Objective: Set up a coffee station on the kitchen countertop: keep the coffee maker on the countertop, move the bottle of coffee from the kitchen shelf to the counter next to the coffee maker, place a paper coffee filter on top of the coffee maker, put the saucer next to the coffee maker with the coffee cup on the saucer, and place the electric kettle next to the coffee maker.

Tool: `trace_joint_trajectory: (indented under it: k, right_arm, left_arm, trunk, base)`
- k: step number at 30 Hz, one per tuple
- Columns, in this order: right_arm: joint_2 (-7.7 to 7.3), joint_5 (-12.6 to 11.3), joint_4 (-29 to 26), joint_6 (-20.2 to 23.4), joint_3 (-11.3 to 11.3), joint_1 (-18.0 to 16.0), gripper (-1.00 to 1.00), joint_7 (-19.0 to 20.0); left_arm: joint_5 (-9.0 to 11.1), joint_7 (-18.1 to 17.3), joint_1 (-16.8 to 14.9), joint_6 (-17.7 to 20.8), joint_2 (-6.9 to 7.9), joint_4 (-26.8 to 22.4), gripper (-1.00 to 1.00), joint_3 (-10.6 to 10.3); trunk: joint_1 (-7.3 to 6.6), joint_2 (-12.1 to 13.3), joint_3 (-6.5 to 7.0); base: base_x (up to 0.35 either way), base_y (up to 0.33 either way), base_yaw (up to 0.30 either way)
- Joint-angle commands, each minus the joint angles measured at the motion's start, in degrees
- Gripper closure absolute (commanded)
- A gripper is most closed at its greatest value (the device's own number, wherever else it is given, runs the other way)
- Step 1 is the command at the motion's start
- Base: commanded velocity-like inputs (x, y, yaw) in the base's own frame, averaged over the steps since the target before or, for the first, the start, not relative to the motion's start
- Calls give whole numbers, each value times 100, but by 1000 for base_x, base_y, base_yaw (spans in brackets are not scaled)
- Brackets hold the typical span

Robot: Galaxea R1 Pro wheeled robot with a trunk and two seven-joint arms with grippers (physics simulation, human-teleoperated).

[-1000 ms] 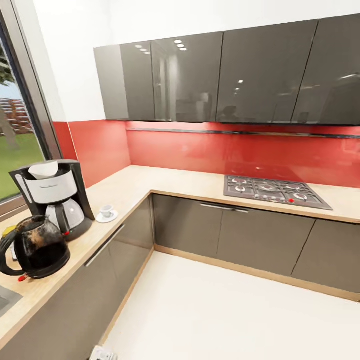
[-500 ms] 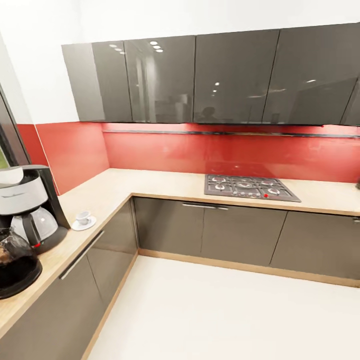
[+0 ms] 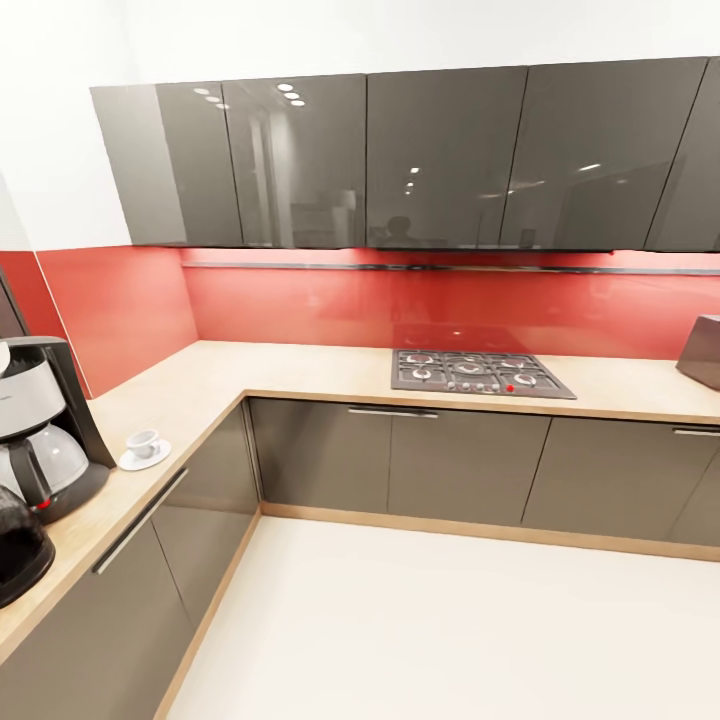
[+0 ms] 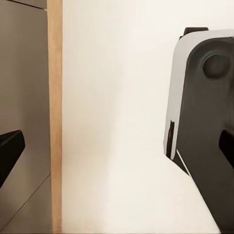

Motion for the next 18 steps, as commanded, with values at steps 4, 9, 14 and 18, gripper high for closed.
trace_joint_trajectory:
  k: [4, 9, 14, 18]
  right_arm:
    - [-2, -56, -21, 34, 51, 17, -100, -23]
    - [1, -60, -22, 30, 50, 18, -100, -23]
    - [4, -76, -24, 13, 48, 19, -100, -29]
    - [-5, -84, -31, 4, 46, 19, -100, -31]
  left_arm:
    - [29, 30, -8, 12, -27, 26, -100, -28]
    - [31, 25, 6, 1, -23, 30, -100, -27]
    - [19, 21, 9, -46, -21, 25, -100, -30]
    - [-4, 20, 9, -85, 12, 18, -100, -33]
  trunk:
    - [2, -7, -5]
    - [2, -7, -5]
    - [2, -7, -5]
    - [2, -7, -5]
  base:
    - [0, 0, 0]
    - [0, 0, 0]
    - [0, 0, 0]
    - [0, 0, 0]
